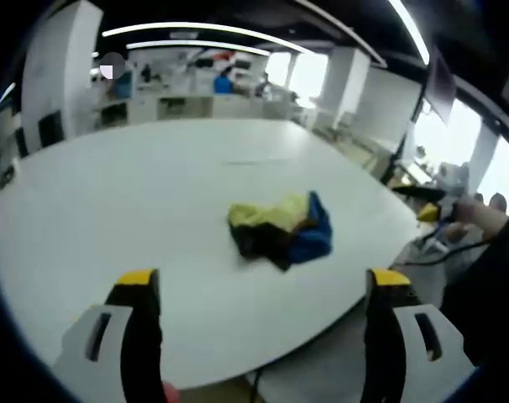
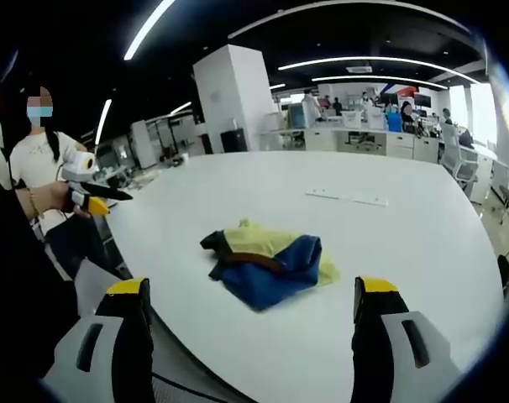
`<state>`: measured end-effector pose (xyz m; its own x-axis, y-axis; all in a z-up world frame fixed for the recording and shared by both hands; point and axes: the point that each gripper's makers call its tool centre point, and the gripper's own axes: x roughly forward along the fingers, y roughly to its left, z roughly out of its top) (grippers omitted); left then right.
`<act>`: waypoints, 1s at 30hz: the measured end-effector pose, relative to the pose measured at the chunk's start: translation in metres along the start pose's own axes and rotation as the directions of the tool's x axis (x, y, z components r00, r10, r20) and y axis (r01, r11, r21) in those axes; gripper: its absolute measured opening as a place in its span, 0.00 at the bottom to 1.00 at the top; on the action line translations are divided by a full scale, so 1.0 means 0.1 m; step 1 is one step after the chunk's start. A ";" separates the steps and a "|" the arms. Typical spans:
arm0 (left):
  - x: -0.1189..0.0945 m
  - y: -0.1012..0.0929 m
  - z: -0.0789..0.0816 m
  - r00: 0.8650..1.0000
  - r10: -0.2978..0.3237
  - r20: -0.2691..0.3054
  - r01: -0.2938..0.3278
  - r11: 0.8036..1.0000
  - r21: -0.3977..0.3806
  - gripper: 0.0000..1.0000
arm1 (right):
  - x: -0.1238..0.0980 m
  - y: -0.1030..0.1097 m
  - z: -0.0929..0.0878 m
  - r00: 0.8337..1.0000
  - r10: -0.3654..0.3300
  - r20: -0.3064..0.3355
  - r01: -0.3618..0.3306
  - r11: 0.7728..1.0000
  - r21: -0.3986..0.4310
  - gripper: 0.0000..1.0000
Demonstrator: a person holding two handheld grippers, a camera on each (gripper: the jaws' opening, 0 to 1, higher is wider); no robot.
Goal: Fold the garment on the visible template until the final outline fits inside the template.
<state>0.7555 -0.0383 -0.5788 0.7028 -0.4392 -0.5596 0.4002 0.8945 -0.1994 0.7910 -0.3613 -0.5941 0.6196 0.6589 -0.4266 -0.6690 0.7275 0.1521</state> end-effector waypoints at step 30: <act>0.05 -0.02 -0.01 1.000 -0.010 -0.012 0.010 1.000 -0.002 0.97 | 0.05 -0.01 -0.01 1.000 0.007 -0.011 -0.007 1.000 -0.002 1.00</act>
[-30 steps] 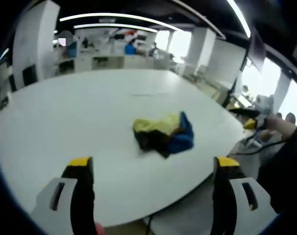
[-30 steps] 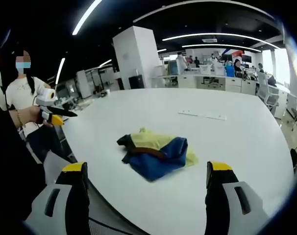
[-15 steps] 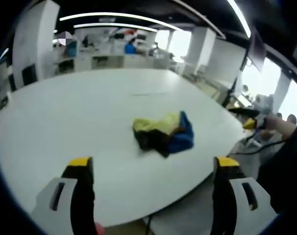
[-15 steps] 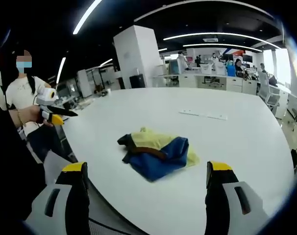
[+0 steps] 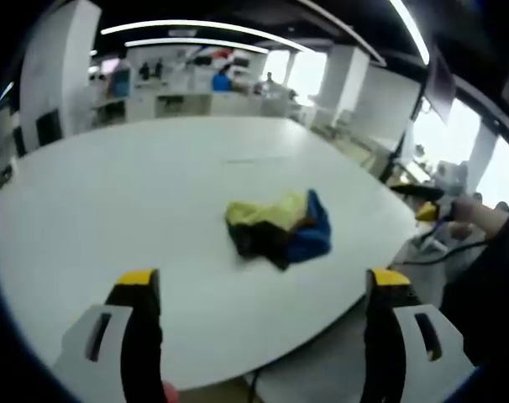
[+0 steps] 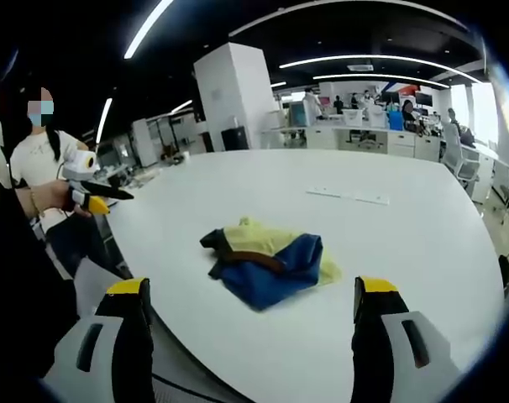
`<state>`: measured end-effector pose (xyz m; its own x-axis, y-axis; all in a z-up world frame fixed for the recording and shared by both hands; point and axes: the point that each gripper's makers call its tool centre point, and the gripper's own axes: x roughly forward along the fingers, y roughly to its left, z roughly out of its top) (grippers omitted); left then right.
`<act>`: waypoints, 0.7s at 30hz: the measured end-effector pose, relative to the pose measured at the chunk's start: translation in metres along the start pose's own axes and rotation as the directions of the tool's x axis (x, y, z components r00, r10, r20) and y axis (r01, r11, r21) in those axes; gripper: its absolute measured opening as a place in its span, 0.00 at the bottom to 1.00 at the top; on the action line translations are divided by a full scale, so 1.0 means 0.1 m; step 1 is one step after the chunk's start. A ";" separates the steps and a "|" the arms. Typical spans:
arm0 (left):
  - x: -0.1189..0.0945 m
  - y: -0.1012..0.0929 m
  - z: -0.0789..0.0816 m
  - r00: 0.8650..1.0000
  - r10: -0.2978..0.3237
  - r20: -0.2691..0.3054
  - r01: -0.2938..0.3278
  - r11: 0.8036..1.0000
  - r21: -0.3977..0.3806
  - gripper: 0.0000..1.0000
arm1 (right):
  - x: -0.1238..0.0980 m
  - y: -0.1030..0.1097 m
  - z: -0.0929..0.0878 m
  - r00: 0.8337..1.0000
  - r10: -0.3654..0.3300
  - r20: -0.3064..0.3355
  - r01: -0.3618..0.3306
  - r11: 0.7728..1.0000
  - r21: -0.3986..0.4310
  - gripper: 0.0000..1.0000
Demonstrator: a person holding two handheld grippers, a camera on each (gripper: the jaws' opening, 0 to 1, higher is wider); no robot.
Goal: Fold the garment on the visible template until the final outline fits inside the template.
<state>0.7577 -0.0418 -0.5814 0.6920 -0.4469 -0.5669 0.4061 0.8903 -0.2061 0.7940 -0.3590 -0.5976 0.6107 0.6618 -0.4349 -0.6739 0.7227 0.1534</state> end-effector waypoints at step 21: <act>0.31 -0.13 -0.10 0.997 -0.048 -0.066 0.050 0.998 0.036 0.82 | 0.14 -0.16 -0.14 0.999 -0.011 -0.035 0.008 0.997 -0.072 0.66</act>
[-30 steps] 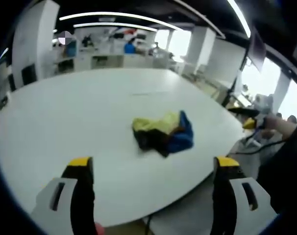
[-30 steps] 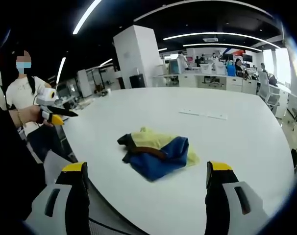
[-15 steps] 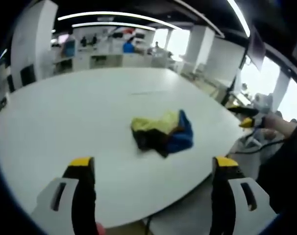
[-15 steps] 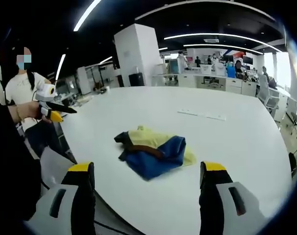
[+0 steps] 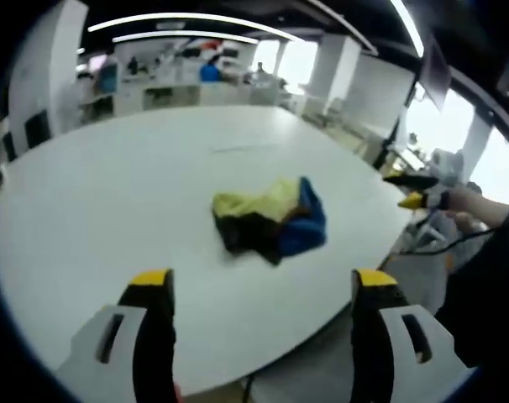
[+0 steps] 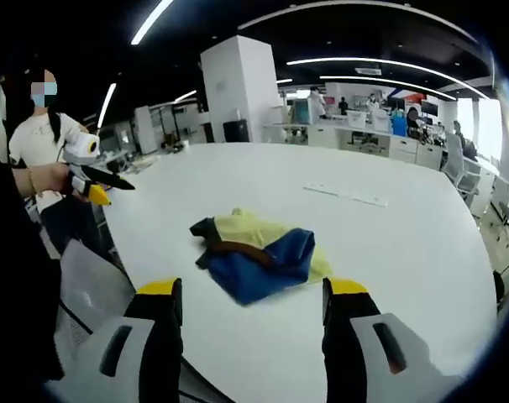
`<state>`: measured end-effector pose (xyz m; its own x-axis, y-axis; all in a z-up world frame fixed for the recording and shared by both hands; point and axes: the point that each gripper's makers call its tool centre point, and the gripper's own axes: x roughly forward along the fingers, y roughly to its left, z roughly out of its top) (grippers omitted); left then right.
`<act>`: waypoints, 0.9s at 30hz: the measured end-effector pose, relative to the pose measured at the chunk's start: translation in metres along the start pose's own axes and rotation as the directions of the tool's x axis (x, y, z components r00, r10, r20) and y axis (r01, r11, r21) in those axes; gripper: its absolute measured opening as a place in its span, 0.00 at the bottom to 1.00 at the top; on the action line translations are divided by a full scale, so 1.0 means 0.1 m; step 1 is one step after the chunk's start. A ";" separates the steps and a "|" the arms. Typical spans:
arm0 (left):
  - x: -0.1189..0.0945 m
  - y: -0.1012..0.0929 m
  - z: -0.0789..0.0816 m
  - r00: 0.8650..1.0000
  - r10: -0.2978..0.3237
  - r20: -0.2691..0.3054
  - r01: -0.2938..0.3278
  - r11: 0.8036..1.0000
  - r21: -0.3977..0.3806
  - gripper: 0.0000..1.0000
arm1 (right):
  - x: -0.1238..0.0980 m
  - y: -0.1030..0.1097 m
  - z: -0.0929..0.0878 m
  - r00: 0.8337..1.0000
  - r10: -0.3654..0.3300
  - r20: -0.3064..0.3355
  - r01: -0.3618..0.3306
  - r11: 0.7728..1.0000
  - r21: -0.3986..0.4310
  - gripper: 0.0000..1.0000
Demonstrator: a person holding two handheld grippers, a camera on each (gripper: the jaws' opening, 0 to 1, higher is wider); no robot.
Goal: Fold the garment on the visible template until the final outline fits inside the template.
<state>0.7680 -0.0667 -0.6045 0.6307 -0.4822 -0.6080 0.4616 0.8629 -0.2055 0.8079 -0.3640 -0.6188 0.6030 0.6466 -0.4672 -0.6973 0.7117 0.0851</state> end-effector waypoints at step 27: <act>0.63 -0.18 -0.09 0.993 -0.099 -0.057 0.103 0.993 0.063 0.57 | 0.59 -0.04 -0.10 0.993 0.084 -0.083 -0.093 0.989 -0.112 0.48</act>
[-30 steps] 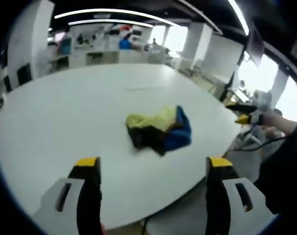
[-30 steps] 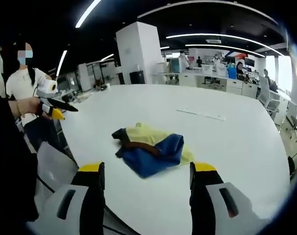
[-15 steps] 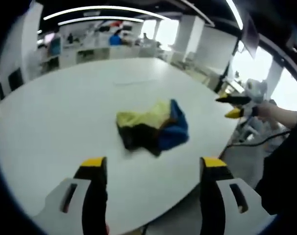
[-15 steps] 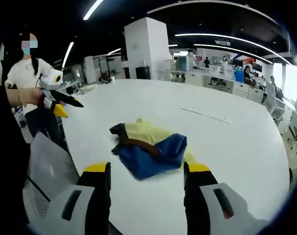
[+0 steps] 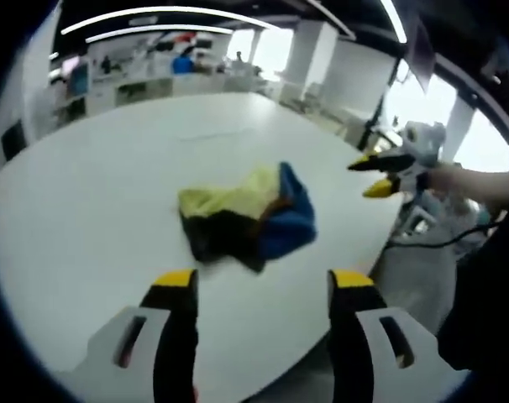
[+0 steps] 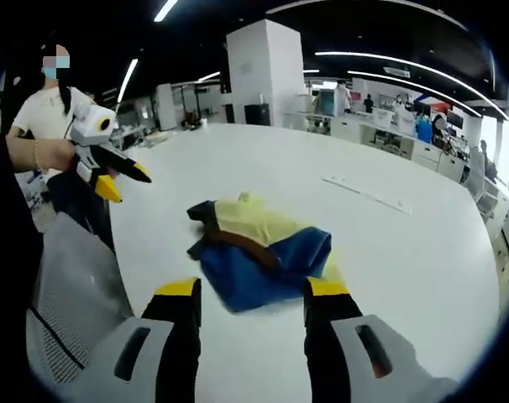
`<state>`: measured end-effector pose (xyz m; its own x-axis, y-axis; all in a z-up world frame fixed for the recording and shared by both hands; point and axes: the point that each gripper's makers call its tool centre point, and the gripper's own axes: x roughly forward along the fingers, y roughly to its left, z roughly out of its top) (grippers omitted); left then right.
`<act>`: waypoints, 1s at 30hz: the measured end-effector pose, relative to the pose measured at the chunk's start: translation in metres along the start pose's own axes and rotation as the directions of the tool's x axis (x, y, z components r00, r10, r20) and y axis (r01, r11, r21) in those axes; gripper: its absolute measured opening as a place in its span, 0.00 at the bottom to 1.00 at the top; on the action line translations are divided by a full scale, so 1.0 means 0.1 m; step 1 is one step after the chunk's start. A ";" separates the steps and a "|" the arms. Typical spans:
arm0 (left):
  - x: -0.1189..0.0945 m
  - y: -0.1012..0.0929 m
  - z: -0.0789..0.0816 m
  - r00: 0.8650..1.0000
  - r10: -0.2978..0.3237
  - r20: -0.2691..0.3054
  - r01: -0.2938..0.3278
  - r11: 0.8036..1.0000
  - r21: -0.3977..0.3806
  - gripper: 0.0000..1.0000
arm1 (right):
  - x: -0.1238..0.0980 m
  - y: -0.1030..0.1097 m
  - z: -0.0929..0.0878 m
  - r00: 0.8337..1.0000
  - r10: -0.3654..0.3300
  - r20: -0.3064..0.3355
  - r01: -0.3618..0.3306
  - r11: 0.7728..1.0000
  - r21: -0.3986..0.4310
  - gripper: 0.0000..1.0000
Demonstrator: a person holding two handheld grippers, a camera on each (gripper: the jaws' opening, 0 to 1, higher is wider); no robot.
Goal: Fold the garment on the visible template until the final outline fits inside the template.
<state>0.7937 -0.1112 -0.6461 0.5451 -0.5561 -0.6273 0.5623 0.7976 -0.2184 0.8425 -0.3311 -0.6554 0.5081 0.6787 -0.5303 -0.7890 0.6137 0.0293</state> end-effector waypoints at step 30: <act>0.80 0.15 0.00 0.995 -0.076 -0.065 0.081 0.994 0.077 0.39 | 0.73 -0.14 -0.21 0.987 0.118 -0.112 -0.130 0.985 -0.109 0.33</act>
<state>0.8458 -0.1434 -0.6994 0.4593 -0.5986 -0.6563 0.6508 0.7296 -0.2100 0.8829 -0.2987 -0.7123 0.3695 0.6972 -0.6143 -0.8815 0.4722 0.0057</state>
